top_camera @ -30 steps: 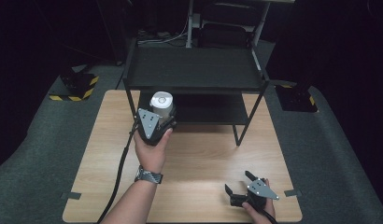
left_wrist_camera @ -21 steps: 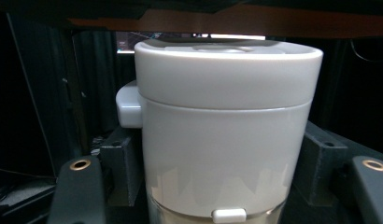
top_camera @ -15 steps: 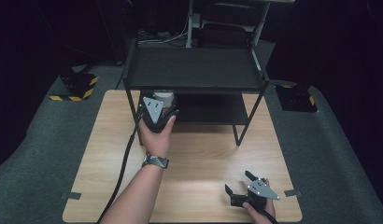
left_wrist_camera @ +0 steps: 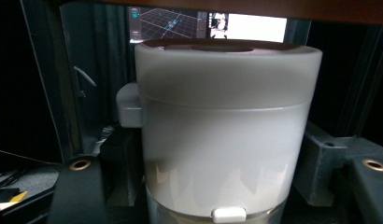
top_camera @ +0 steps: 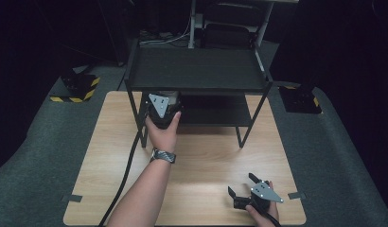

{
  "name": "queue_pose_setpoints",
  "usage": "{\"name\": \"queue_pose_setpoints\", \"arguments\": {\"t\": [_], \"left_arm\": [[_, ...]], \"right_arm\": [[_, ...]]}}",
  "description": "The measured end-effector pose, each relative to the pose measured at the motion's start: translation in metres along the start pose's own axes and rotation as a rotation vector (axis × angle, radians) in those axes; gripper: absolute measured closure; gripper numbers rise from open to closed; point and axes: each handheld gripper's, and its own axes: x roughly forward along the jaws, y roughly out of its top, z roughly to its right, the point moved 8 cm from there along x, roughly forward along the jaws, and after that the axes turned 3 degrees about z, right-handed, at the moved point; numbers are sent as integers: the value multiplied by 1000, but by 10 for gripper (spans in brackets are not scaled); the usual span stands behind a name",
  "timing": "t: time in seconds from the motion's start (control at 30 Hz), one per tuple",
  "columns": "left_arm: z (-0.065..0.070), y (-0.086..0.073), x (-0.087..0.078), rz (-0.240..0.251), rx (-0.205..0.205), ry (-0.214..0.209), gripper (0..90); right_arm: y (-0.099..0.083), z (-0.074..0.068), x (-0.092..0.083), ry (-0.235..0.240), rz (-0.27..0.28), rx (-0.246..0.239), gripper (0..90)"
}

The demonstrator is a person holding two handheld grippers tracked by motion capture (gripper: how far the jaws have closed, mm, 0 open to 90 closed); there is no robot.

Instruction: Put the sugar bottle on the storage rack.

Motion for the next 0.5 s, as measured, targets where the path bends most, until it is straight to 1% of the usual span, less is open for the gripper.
{"name": "queue_pose_setpoints", "arguments": {"t": [0.03,0.13,0.3,0.5], "left_arm": [[0,0,0,0,0,0,307],[0,-1,1,0,19,-6,306],[-1,-2,2,4,11,-20,304],[-2,-3,3,5,3,-25,303]], "right_arm": [[0,0,0,0,0,0,2],[0,0,0,-1,2,-1,2],[0,0,0,1,3,-1,3],[0,0,0,-3,1,-3,3]]}}
